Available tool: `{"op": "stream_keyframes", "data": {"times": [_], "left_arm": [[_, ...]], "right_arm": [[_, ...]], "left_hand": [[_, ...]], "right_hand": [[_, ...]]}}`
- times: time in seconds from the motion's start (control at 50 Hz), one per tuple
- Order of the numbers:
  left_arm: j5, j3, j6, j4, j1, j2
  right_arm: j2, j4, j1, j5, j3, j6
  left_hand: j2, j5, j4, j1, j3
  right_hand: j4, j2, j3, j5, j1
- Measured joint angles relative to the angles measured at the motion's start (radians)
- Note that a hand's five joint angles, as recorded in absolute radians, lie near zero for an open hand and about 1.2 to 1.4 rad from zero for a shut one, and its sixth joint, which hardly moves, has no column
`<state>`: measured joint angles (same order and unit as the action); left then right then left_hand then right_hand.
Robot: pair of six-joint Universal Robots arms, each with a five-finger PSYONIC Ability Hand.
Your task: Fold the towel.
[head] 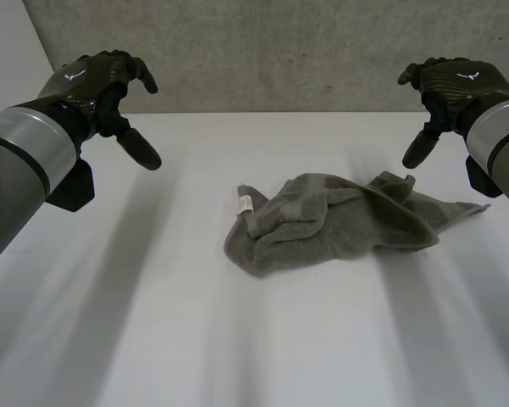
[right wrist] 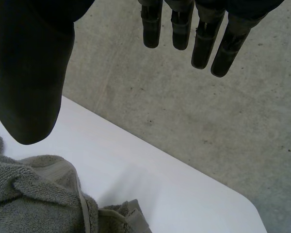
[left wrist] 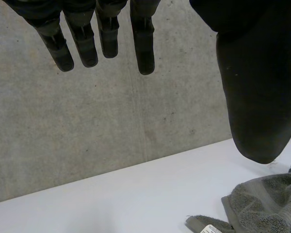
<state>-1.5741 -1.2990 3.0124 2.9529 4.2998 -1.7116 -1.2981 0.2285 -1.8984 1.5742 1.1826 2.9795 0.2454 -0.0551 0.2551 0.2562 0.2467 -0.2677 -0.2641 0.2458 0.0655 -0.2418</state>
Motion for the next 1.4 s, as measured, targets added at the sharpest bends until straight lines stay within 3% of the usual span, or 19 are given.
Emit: {"op": "stream_keyframes", "data": {"times": [0.42, 0.68, 0.94, 1.14, 1.22, 1.28, 1.36, 1.4], "left_arm": [[0.007, -0.006, 0.002, 0.029, -0.024, -0.050], [0.104, 0.067, 0.012, 0.179, -0.135, -0.360], [0.134, 0.275, 0.016, 0.230, -0.158, -0.710], [0.133, 0.381, 0.015, 0.236, -0.184, -0.833], [0.134, 0.403, 0.015, 0.235, -0.197, -0.852], [0.136, 0.415, 0.014, 0.236, -0.207, -0.862], [0.142, 0.422, 0.014, 0.236, -0.222, -0.866], [0.146, 0.422, 0.014, 0.236, -0.227, -0.864]], "right_arm": [[0.000, -0.004, 0.061, -0.014, -0.028, -0.019], [0.095, -0.009, 0.163, -0.097, 0.040, -0.107], [0.219, -0.243, 0.180, -0.166, 0.272, -0.104], [0.256, -0.272, 0.171, -0.151, 0.287, -0.114], [0.260, -0.269, 0.171, -0.146, 0.285, -0.117], [0.260, -0.267, 0.172, -0.145, 0.285, -0.118], [0.255, -0.265, 0.173, -0.148, 0.285, -0.118], [0.247, -0.265, 0.173, -0.154, 0.286, -0.117]], "left_hand": [[0.000, 0.000, 0.000, 0.000, 0.000], [0.000, 0.000, 0.000, 0.000, 0.000], [0.000, 0.000, 0.000, 0.000, 0.000], [0.000, -0.002, 0.000, 0.000, 0.000], [0.005, -0.009, 0.004, 0.005, 0.005], [0.072, -0.098, 0.053, 0.050, 0.069], [0.489, -0.478, 0.478, 0.468, 0.483], [0.815, -0.800, 0.793, 0.777, 0.793]], "right_hand": [[0.000, 0.000, 0.000, 0.000, 0.000], [0.000, 0.000, -0.002, 0.000, 0.003], [0.000, 0.000, -0.001, 0.003, -0.003], [-0.342, -0.351, 0.367, 0.374, -0.373], [-0.395, -0.403, 0.419, 0.421, -0.425], [-0.533, -0.547, 0.555, 0.558, -0.567], [-0.845, -0.853, 0.863, 0.878, -0.874], [-1.014, -1.025, 1.033, 1.056, -1.049]]}}
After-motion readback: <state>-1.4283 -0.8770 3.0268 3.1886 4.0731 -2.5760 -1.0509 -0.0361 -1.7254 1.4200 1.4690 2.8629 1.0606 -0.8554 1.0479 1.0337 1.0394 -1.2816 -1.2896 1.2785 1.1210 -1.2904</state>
